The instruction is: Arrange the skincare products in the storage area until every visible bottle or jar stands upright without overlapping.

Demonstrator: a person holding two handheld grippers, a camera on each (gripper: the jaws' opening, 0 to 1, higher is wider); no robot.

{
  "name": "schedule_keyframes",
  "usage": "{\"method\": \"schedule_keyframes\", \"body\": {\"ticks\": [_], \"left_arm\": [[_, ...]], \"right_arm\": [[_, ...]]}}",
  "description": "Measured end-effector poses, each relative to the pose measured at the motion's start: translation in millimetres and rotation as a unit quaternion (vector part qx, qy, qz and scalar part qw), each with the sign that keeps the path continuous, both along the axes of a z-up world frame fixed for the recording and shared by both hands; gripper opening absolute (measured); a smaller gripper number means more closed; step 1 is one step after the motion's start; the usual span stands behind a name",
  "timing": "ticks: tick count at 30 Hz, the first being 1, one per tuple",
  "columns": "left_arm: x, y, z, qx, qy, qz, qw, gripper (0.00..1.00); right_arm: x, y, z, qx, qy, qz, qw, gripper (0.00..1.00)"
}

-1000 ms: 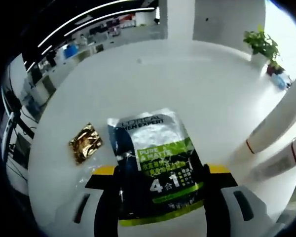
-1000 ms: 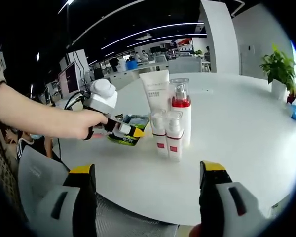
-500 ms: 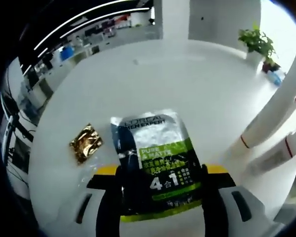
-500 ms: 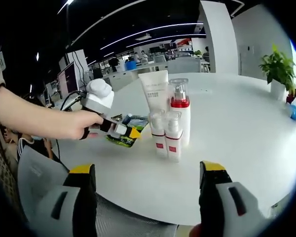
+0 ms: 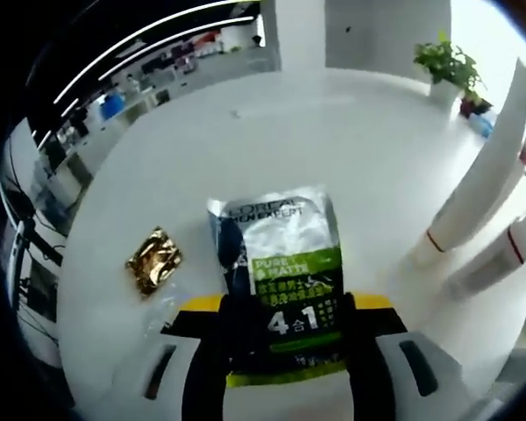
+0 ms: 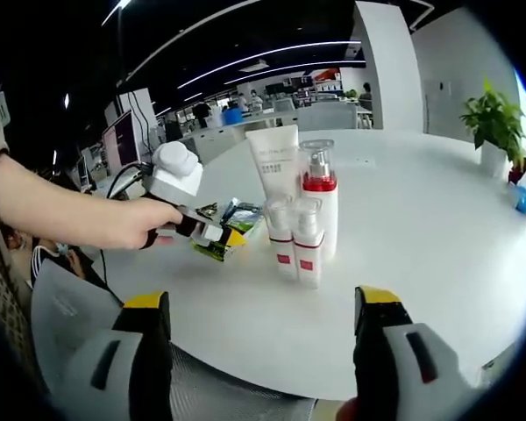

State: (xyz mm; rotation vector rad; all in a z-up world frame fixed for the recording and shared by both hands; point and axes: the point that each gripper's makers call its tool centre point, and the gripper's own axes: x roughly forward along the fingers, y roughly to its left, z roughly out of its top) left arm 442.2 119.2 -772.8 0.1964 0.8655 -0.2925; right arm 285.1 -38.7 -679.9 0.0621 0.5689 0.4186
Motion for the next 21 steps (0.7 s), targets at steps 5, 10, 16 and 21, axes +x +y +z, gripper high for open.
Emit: {"method": "schedule_keyframes", "body": {"ticks": [5, 10, 16, 21], "left_arm": [[0.7, 0, -0.9, -0.011, 0.000, 0.004, 0.9999, 0.49], [-1.4, -8, 0.4, -0.029, -0.004, -0.002, 0.9996, 0.37], [0.1, -9, 2.6, -0.059, -0.006, 0.014, 0.9981, 0.29], [1.3, -9, -2.8, -0.132, 0.006, 0.039, 0.9905, 0.00]], "right_arm": [[0, -1, 0.0, 0.001, 0.000, -0.002, 1.0000, 0.86], [0, 0, 0.0, 0.000, 0.000, -0.001, 1.0000, 0.86], [0, 0, 0.2, -0.002, 0.000, -0.001, 1.0000, 0.86], [0, 0, 0.2, -0.002, -0.001, 0.000, 1.0000, 0.86]]}}
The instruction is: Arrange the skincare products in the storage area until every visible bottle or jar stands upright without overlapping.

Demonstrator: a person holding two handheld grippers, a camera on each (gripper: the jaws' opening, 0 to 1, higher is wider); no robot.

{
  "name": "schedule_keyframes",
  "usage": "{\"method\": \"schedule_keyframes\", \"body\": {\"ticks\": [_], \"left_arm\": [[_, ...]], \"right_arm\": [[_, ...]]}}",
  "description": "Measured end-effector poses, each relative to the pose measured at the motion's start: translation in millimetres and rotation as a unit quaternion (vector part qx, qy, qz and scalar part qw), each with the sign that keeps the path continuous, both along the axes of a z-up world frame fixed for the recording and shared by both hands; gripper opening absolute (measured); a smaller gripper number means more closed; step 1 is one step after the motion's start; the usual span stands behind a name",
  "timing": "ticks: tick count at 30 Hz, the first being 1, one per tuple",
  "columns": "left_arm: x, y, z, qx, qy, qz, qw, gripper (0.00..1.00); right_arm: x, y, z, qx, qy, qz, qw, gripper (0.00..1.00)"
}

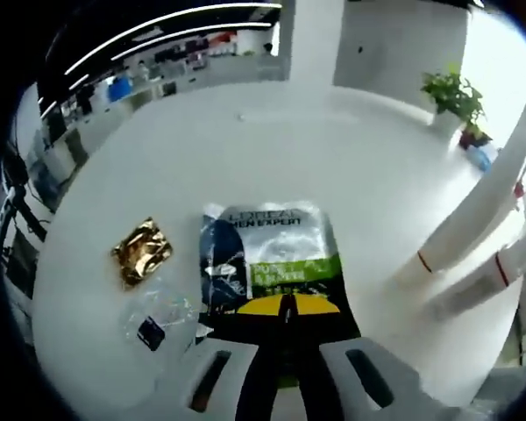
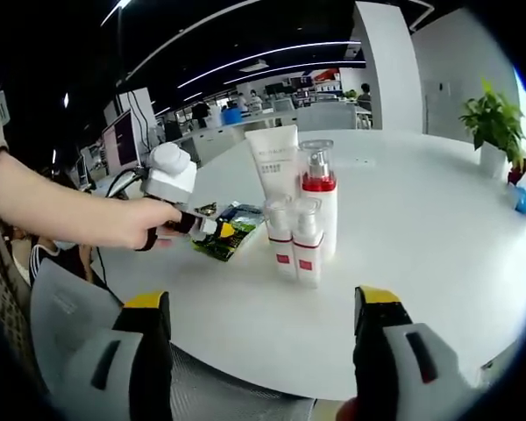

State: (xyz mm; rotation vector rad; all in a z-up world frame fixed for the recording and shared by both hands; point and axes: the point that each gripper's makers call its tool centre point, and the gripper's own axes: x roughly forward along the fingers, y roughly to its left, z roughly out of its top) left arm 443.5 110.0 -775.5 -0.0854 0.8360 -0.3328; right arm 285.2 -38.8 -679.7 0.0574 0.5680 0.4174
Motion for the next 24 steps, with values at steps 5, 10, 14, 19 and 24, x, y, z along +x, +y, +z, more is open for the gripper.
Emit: {"method": "schedule_keyframes", "body": {"ticks": [5, 10, 14, 19, 24], "left_arm": [[-4.2, -5, -1.4, 0.051, -0.025, -0.066, 0.9962, 0.00], [-4.0, 6, 18.9, 0.085, -0.096, -0.107, 0.9859, 0.00], [-9.3, 17, 20.3, 0.046, -0.072, -0.064, 0.9943, 0.22], [-11.8, 18, 19.8, 0.046, -0.060, -0.054, 0.9956, 0.65], [-11.2, 10, 13.8, 0.040, -0.046, -0.057, 0.9965, 0.85]], "right_arm": [[0, 0, 0.3, 0.000, 0.000, -0.001, 1.0000, 0.86], [0, 0, -0.2, 0.000, 0.001, 0.001, 1.0000, 0.87], [0, 0, 0.1, 0.001, 0.000, 0.000, 1.0000, 0.87], [0, 0, 0.2, 0.001, 0.000, 0.001, 1.0000, 0.87], [0, 0, -0.1, 0.001, 0.001, -0.001, 1.0000, 0.87]]}}
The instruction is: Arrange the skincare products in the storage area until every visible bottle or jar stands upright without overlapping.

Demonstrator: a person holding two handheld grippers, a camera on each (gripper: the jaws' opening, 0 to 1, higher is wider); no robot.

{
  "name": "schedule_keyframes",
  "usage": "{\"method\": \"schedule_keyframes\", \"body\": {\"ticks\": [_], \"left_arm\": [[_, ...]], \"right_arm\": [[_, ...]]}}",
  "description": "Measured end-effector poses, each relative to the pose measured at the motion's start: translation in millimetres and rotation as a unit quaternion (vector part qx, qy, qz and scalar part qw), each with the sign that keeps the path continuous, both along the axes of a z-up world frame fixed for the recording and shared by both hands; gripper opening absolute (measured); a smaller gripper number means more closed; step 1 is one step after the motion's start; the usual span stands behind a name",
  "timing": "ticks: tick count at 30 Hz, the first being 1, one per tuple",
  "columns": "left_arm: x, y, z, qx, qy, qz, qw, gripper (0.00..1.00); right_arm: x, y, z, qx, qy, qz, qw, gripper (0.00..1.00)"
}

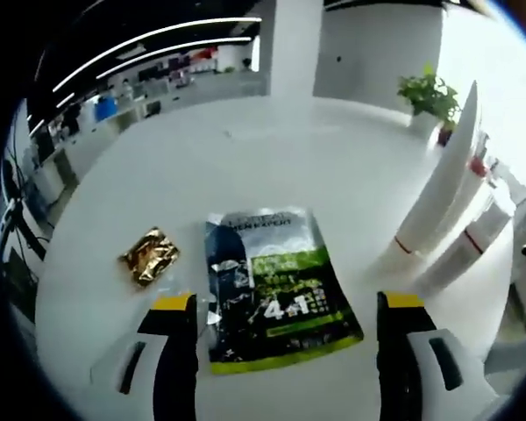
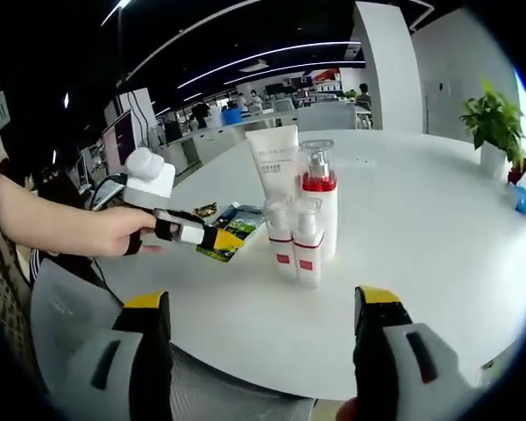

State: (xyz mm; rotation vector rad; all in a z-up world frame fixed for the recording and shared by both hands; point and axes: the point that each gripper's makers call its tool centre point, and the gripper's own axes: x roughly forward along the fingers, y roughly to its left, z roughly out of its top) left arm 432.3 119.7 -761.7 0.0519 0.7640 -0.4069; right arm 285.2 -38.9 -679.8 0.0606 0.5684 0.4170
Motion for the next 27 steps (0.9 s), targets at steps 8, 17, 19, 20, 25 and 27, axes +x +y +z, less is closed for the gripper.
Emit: {"method": "schedule_keyframes", "body": {"ticks": [8, 17, 19, 20, 25, 27], "left_arm": [[0.3, -5, -15.1, 0.018, 0.047, 0.003, 0.9987, 0.95], [15.3, 1, -21.7, 0.064, 0.056, -0.010, 0.9963, 0.83], [18.7, 1, -21.4, 0.064, 0.044, -0.016, 0.9968, 0.82], [16.6, 3, -21.8, 0.068, 0.050, -0.016, 0.9963, 0.81], [10.4, -3, -16.7, 0.067, 0.042, -0.024, 0.9965, 0.64], [8.5, -6, -15.1, 0.066, 0.037, -0.030, 0.9967, 0.59]], "right_arm": [[0, 0, -0.7, 0.000, 0.002, 0.001, 1.0000, 0.87], [0, 0, -1.6, 0.000, 0.005, 0.001, 1.0000, 0.87], [0, 0, -1.9, 0.000, 0.005, 0.000, 1.0000, 0.87], [0, 0, -1.8, 0.000, 0.005, 0.000, 1.0000, 0.87], [0, 0, -2.0, -0.001, 0.005, 0.001, 1.0000, 0.87], [0, 0, -2.0, -0.001, 0.005, 0.001, 1.0000, 0.87]]}}
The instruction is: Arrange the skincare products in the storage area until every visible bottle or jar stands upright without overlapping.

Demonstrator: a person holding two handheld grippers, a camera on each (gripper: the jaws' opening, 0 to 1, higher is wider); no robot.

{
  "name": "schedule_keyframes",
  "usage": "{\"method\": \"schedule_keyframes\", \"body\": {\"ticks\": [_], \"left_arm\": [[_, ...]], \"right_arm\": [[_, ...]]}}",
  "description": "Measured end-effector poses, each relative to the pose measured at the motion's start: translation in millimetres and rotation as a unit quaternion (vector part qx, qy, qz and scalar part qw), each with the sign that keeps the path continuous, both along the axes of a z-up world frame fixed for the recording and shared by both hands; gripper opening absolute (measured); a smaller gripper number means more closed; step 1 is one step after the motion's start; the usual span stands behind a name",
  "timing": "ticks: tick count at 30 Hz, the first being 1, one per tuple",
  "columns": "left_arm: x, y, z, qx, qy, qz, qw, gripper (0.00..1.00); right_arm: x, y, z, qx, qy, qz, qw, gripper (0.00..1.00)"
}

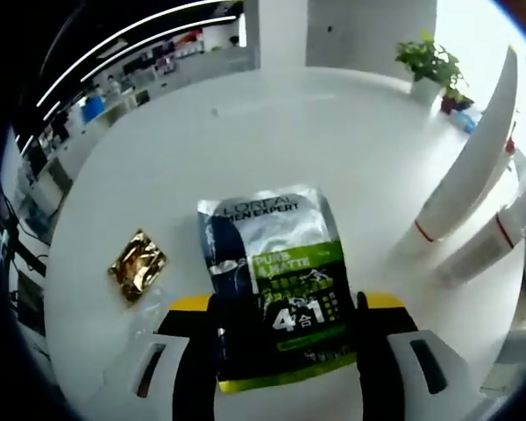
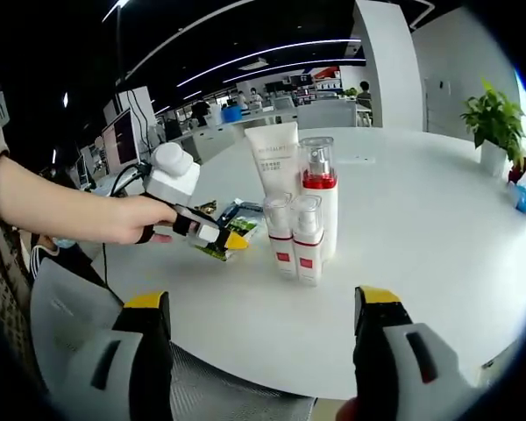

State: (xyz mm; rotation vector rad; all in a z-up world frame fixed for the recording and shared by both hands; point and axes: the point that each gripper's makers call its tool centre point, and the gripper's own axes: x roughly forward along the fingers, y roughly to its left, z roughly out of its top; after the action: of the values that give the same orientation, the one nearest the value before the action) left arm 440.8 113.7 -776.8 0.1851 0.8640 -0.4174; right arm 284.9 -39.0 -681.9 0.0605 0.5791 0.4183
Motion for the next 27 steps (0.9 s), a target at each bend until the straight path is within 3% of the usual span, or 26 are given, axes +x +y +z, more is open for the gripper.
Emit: {"method": "schedule_keyframes", "body": {"ticks": [27], "left_arm": [[-1.2, -1.1, 2.1, -0.011, -0.026, 0.015, 0.9995, 0.55]], "right_arm": [[-0.1, -0.7, 1.5, -0.002, -0.005, -0.003, 1.0000, 0.86]]}}
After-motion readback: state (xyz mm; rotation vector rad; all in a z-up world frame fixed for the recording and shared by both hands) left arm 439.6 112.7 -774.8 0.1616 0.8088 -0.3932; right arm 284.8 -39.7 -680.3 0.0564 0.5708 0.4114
